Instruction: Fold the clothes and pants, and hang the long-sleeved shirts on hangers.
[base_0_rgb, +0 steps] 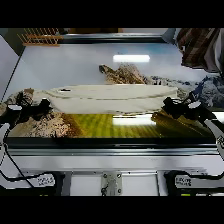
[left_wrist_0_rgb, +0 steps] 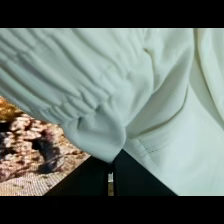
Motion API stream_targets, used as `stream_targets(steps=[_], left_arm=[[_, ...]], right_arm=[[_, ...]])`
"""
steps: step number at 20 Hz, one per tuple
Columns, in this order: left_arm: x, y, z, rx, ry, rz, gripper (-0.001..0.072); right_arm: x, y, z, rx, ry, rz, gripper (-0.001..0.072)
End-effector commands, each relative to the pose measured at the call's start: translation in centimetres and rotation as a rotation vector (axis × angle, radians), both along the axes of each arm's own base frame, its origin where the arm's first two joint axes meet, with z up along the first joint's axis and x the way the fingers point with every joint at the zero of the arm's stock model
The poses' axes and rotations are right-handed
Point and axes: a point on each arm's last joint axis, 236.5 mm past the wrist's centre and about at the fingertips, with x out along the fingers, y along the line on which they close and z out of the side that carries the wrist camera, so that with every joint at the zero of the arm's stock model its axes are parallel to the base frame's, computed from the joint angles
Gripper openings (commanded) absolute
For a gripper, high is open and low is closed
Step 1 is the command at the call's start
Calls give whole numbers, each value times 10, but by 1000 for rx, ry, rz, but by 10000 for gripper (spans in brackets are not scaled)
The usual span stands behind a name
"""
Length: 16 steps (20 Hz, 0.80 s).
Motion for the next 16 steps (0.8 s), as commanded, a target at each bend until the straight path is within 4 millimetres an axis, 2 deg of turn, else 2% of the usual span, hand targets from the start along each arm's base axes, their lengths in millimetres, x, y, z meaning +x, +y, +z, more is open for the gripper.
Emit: stream_targets(steps=[1,3,5,8,11,13,15,16], left_arm=[[-5,10,15,-3,-17,17,12],[-17,27,33,35,-28,12,12],[-46,39,42,128,33,-71,12],[-95,48,44,222,121,-125,12],[-133,42,40,217,147,-94,13],[-148,35,38,225,145,-100,13],[-156,27,40,231,136,-106,14],[-158,25,44,229,133,-112,143]], right_arm=[[1,-4,15,-45,-34,38,12],[-10,-4,31,-97,-33,118,12],[-36,1,42,-147,15,220,12],[-92,7,41,-190,126,305,13],[-144,14,34,-198,209,366,14],[-160,20,34,-189,220,374,14],[-164,22,37,-186,217,377,25],[-163,22,40,-181,208,371,40]])
